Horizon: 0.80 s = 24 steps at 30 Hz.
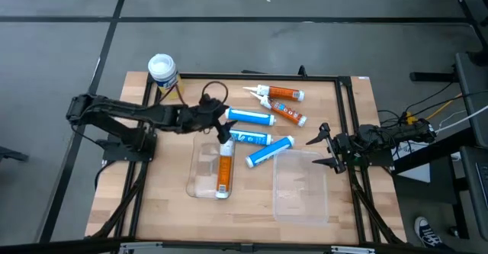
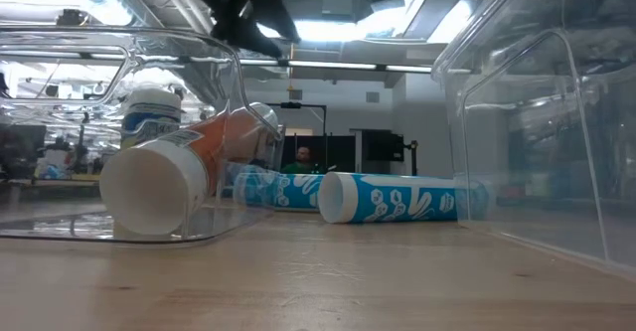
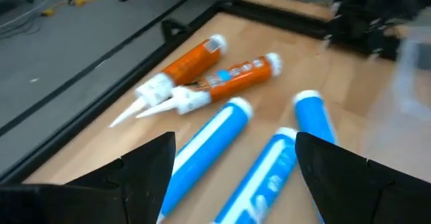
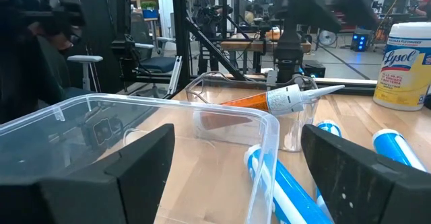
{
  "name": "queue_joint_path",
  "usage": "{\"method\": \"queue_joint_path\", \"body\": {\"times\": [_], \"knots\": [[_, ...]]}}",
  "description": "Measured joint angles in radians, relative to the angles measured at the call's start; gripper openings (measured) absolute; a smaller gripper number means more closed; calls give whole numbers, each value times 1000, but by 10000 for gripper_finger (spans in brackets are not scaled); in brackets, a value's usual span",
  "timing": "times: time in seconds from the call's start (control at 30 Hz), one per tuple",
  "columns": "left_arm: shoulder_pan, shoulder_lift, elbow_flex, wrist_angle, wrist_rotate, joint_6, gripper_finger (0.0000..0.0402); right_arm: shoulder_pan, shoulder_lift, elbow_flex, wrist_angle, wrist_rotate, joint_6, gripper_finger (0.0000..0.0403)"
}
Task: Pick & place silicon tubes, Sealant and Lysol wipes
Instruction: Put the top blue sealant into the right transparent bin
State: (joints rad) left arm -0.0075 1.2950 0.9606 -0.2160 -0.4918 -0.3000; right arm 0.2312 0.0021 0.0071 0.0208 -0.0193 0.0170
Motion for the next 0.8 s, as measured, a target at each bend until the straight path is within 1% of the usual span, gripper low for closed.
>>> {"method": "queue_joint_path", "body": {"times": [0.1,0.23,0.33,0.4,0.53,0.8], "knots": [[41,28,30,-4,44,0,301,0,0,0,0,0,0,323],[92,74,67,-6,134,1,301,0,0,0,0,0,0,323],[124,114,108,-20,185,31,301,0,0,0,0,0,0,323],[144,138,140,-36,201,53,301,0,0,0,0,0,0,323],[179,200,226,-108,210,96,301,0,0,0,0,0,0,323],[256,359,422,-255,374,226,301,0,0,0,0,0,0,323]]}}
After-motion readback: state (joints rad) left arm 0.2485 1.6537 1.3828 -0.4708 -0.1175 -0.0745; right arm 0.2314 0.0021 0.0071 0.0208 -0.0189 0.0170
